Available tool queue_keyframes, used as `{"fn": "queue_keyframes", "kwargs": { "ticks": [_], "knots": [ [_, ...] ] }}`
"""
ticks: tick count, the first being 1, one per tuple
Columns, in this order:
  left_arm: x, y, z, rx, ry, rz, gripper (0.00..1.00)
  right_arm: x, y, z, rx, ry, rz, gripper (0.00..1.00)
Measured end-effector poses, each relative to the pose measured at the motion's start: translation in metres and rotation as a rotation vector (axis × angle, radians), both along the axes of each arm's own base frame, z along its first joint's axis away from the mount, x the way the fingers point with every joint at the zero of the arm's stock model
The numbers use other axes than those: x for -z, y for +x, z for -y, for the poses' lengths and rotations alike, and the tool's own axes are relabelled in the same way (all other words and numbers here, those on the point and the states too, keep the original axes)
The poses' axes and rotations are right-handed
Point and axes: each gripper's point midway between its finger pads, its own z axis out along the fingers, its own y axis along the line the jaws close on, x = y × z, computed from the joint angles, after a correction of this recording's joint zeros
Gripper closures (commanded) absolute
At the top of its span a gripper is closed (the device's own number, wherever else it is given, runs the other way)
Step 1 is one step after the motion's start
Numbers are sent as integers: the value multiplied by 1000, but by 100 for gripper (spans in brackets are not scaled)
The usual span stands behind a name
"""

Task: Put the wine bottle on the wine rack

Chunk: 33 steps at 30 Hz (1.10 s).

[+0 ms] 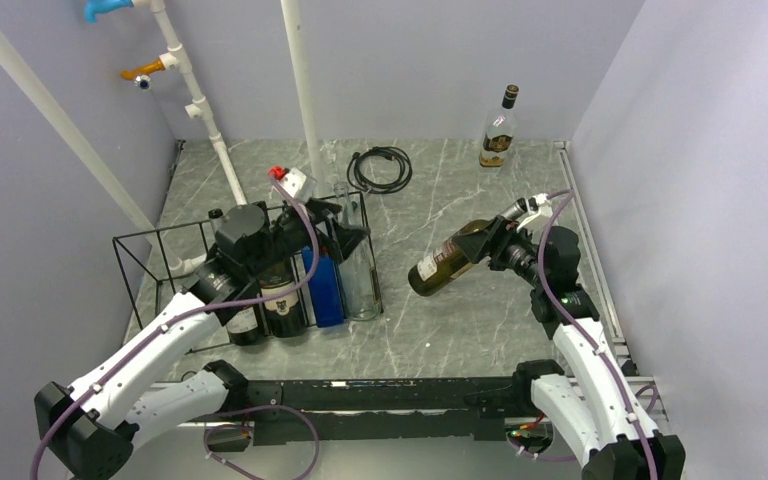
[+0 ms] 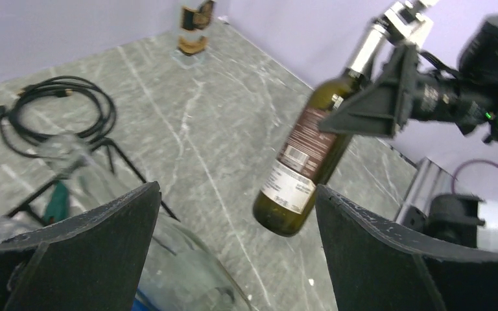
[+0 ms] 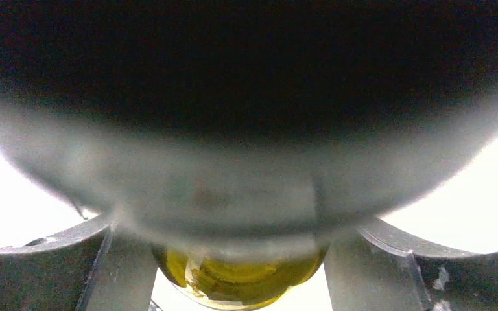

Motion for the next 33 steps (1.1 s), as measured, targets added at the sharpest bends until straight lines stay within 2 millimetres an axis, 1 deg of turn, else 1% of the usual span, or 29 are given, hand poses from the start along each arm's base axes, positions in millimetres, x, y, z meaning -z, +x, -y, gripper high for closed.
{"fn": "queue_keyframes", "kwargs": {
  "ticks": [5, 9, 11, 13, 16, 19, 24, 30, 33],
  "knots": [
    [15, -29, 27, 114, 30, 36, 3, -8, -6, -19, -42, 77, -26, 100],
    [20, -42, 40, 151, 62, 66, 0, -18, -16, -52, -139, 99, -35, 100],
    [24, -43, 44, 148, 84, 77, 0, -26, -21, -69, -191, 103, -31, 100],
    [30, -40, 48, 136, 115, 76, 0, -34, -26, -83, -234, 113, -19, 100],
    [46, -33, 51, 117, 172, 53, 0, -44, -30, -99, -277, 133, 2, 100],
    [59, -30, 51, 110, 211, 27, 0, -47, -32, -110, -300, 157, 6, 100],
    [68, -31, 55, 124, 223, 0, 0, -43, -32, -125, -320, 168, -11, 100],
    [71, -33, 72, 182, 203, -60, 0, -43, -33, -130, -315, 167, -5, 100],
    [76, -33, 80, 207, 201, -98, 0, -43, -33, -133, -312, 166, -1, 100]
  ]
}}
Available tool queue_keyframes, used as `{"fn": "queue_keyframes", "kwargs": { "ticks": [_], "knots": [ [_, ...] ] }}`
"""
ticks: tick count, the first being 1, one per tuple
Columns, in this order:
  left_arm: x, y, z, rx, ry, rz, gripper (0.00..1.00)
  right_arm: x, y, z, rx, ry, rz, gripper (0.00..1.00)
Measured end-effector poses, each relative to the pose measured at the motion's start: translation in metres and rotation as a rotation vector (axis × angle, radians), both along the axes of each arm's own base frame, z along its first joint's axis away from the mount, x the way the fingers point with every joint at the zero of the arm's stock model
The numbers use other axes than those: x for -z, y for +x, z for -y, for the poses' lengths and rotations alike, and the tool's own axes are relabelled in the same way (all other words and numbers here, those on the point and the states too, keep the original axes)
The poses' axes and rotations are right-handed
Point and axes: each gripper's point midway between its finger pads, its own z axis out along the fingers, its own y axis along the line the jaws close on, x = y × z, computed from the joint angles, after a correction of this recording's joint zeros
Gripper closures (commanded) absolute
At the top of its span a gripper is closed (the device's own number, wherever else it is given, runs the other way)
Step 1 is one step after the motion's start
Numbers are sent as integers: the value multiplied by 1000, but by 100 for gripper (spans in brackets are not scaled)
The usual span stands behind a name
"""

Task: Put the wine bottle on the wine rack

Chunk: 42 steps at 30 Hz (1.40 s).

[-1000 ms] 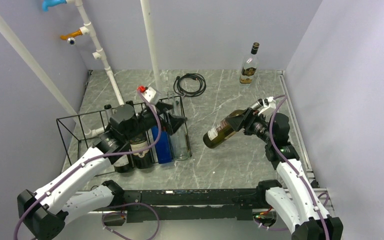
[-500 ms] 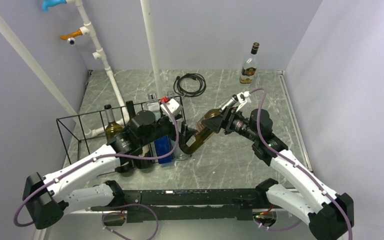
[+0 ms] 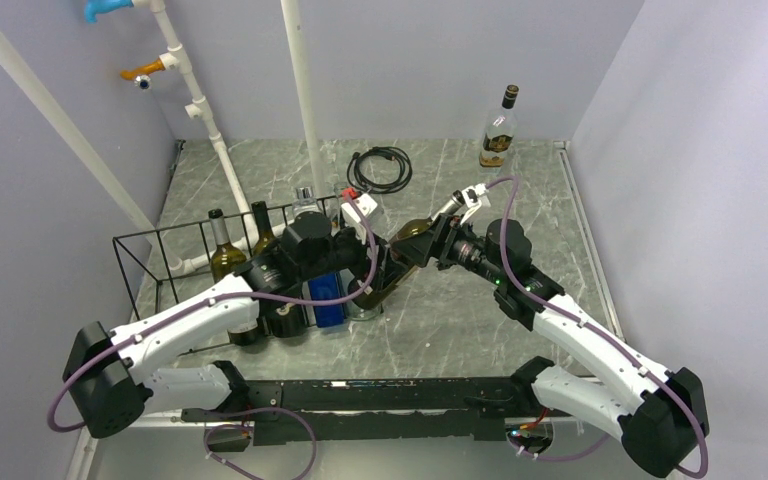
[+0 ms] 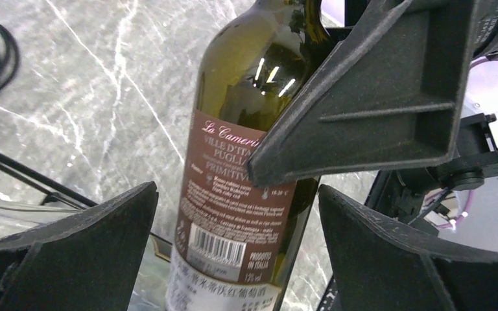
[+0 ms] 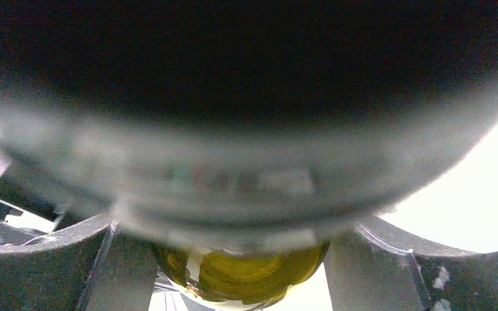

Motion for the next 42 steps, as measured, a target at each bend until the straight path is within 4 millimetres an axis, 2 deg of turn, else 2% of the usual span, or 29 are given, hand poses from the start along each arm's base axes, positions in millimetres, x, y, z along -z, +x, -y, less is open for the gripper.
{"fn": "queue_keyframes", "kwargs": {
  "ticks": [6, 11, 15, 18, 22, 29, 32, 35, 39, 42],
  "knots": [
    [19, -5, 8, 29, 34, -75, 0, -2, -6, -7, -19, 7, 6, 100],
    [25, -7, 9, 36, 51, -89, 3, -4, -7, -10, -24, 16, 10, 100],
    [26, -9, 10, 41, 55, -90, 18, -5, -8, -11, -28, 18, 11, 100],
    [26, -10, 11, 51, 59, -83, 42, -5, -8, -11, -26, 17, 12, 100],
    [25, -12, 11, 57, 69, -63, 67, -6, -9, -11, -25, 18, 15, 73],
    [12, -14, 5, 54, 75, 8, 99, -16, -13, -10, -16, 40, 30, 32],
    [7, -14, 3, 48, 73, 32, 100, -21, -14, -11, -18, 51, 35, 20],
    [2, -14, 0, 43, 72, 56, 100, -26, -15, -12, -20, 57, 44, 12],
    [8, -3, -17, -40, 109, 62, 100, -42, -15, -4, 7, 72, 92, 6],
    [14, 6, -27, -97, 140, 59, 100, -60, -18, 2, 20, 90, 140, 5]
  ]
}}
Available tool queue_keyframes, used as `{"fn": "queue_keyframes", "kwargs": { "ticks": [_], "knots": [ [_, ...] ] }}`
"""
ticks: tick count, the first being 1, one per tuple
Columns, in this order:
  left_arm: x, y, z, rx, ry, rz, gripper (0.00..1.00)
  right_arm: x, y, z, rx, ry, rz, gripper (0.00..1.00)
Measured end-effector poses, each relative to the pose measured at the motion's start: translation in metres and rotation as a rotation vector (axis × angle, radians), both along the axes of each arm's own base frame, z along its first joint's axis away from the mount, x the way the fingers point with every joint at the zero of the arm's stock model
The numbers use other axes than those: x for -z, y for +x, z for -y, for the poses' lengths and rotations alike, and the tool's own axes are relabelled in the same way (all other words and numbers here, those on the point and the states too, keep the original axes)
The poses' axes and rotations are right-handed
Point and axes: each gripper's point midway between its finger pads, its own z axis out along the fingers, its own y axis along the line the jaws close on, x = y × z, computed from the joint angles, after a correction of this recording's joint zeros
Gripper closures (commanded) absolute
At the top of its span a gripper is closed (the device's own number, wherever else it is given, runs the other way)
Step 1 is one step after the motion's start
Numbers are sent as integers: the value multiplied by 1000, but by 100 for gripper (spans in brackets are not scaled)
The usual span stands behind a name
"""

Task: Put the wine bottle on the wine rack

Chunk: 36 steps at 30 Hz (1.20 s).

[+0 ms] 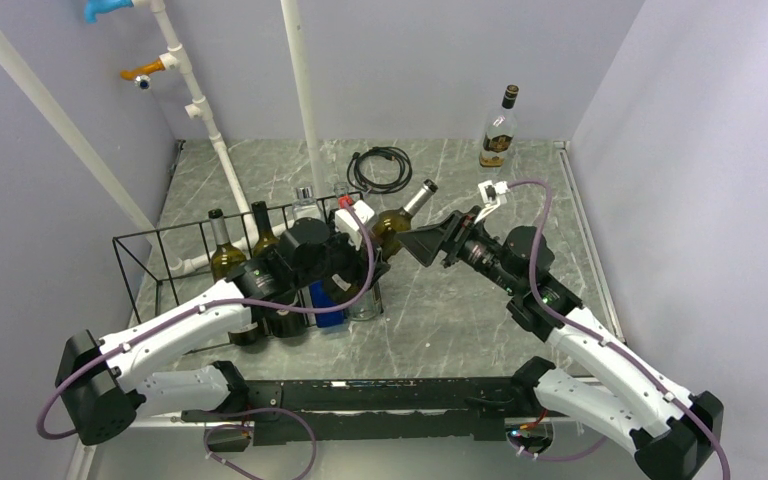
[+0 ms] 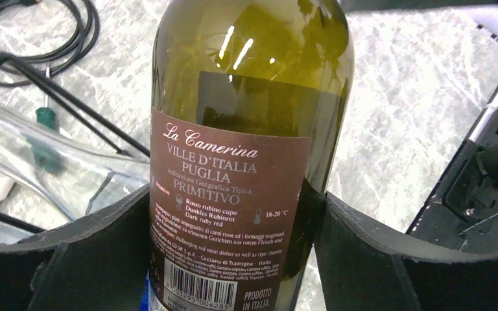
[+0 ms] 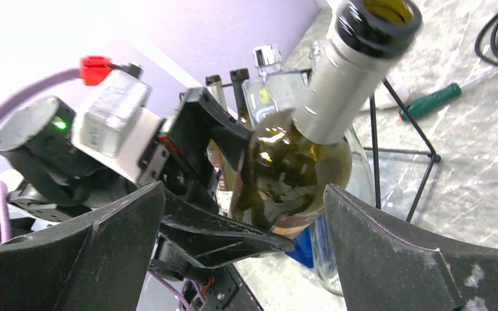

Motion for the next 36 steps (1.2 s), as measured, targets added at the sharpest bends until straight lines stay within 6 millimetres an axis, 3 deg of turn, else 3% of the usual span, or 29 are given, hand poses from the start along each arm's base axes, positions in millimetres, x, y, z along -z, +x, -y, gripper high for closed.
{"fn": "queue_keyframes", "kwargs": {
  "ticks": [4, 8, 17, 29, 36],
  "knots": [
    [10, 3, -8, -39, 40, -8, 100, -12, -1, 5, 15, 9, 37, 5],
    [14, 7, -17, -78, 66, 7, 100, -10, -1, 9, 35, -12, 39, 3],
    [-20, 15, -65, -240, 52, 183, 100, -13, -4, 23, 83, -48, 60, 2],
    [-49, 27, -160, -629, 120, 351, 100, -30, -21, 45, 120, -45, 114, 2],
    [-60, 15, -257, -973, 122, 355, 100, -40, -28, 52, 130, -22, 143, 1]
  ]
}}
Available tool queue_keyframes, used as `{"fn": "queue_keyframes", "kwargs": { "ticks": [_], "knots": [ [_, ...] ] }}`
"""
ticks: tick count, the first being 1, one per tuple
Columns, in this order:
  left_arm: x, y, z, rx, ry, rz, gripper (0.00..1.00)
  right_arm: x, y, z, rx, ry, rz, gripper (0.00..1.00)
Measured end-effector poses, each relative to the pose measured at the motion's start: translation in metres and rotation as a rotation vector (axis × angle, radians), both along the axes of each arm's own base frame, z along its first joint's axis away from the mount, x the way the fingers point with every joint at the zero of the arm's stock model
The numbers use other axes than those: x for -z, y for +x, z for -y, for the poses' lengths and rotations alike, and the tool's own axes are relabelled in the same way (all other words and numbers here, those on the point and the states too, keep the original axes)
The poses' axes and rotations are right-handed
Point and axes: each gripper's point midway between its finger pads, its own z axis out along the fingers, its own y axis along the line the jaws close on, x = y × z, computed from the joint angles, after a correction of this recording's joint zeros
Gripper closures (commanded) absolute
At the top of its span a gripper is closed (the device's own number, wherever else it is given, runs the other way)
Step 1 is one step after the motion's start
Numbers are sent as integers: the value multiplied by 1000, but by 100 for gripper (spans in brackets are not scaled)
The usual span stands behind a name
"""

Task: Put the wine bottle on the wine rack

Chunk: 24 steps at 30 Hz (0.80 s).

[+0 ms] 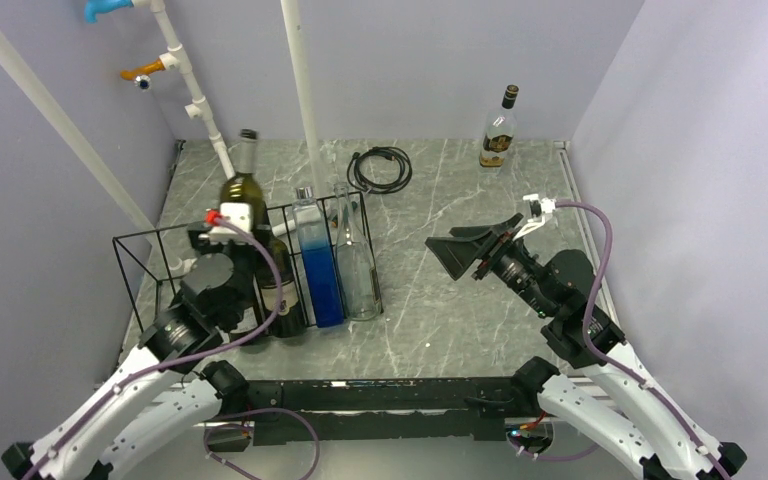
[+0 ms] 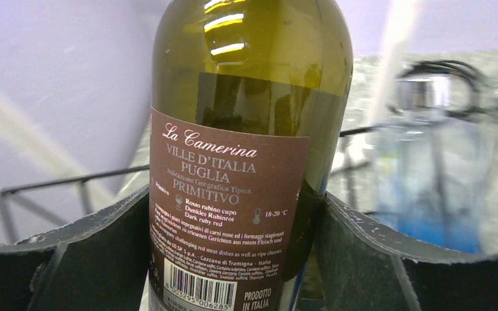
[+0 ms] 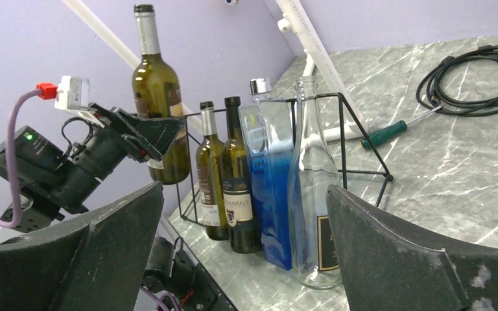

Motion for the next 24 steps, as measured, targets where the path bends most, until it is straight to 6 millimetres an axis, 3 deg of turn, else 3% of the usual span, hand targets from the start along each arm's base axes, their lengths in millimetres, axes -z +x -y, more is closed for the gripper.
{"fn": "queue_keyframes", "kwargs": {
  "ticks": [4, 8, 14, 20, 24],
  "knots": [
    [11, -12, -46, -185, 5, 3, 100, 0, -3, 3, 6, -3, 5, 1],
    [29, -19, -72, -310, 49, -23, 100, 2, -4, 7, 17, -13, 4, 1],
    [53, -22, -97, -441, 92, -106, 100, 4, -7, 12, 31, -27, 8, 0],
    [91, -25, -122, -577, 72, -253, 100, 4, -7, 18, 54, -39, 24, 0],
    [102, -30, -129, -610, 54, -293, 100, 9, -5, 22, 74, -63, 21, 0]
  ]
}}
